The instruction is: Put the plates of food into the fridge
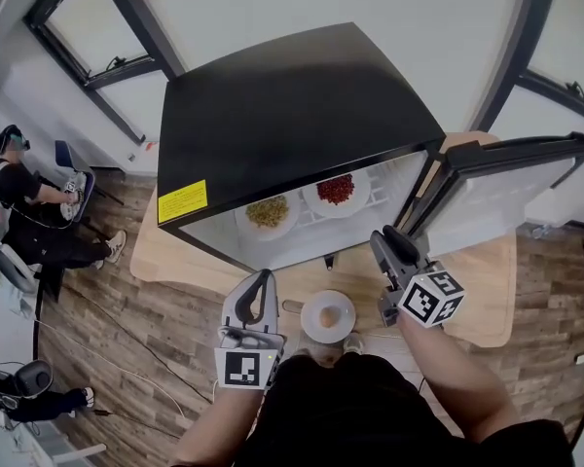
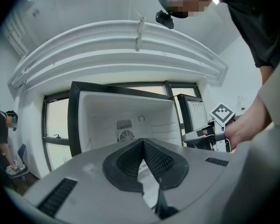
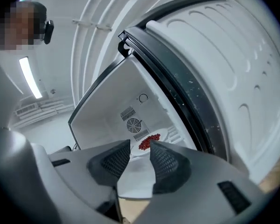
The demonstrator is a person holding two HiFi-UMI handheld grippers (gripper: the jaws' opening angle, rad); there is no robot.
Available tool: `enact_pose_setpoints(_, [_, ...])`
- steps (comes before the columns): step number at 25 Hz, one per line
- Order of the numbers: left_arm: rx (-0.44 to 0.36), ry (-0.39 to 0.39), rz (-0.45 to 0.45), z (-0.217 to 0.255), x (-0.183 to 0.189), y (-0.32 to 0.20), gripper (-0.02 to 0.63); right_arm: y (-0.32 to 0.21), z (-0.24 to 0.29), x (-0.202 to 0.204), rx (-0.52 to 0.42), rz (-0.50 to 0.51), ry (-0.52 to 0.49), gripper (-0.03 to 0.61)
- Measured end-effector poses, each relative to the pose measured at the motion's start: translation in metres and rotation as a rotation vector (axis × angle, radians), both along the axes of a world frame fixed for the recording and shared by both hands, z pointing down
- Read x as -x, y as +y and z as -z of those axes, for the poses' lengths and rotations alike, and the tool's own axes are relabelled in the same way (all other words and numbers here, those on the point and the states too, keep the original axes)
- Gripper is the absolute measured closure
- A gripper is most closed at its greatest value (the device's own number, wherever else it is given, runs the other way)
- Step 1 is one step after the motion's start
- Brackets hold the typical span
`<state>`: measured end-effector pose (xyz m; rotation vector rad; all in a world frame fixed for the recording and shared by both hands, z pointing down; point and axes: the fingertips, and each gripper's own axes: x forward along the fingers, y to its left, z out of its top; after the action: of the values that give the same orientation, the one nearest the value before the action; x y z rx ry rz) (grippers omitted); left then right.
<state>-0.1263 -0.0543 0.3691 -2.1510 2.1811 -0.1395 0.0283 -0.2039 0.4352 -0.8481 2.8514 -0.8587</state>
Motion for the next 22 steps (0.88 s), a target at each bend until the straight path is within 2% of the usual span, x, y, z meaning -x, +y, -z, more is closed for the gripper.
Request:
enact_pose_setpoints(6, [0.02,-0.035,-0.027,-0.002,0.005,0.001,0.61,0.012,-0.001,-0.027,0.005,-0.077,-0.003,0.445])
enact_pose_setpoints(12, [0.003,-0.059,-0.098,0.006,0.015,0.014,0.61,0.044,-0.017,-0.031,0.047,-0.147,-0.003,0.445])
enact_pose_setpoints(22, [0.023,0.0,-0.202,-0.029,0.033,0.052,0.611,0.118,-0.065,-0.037,0.148,-0.288,0.022,0.445])
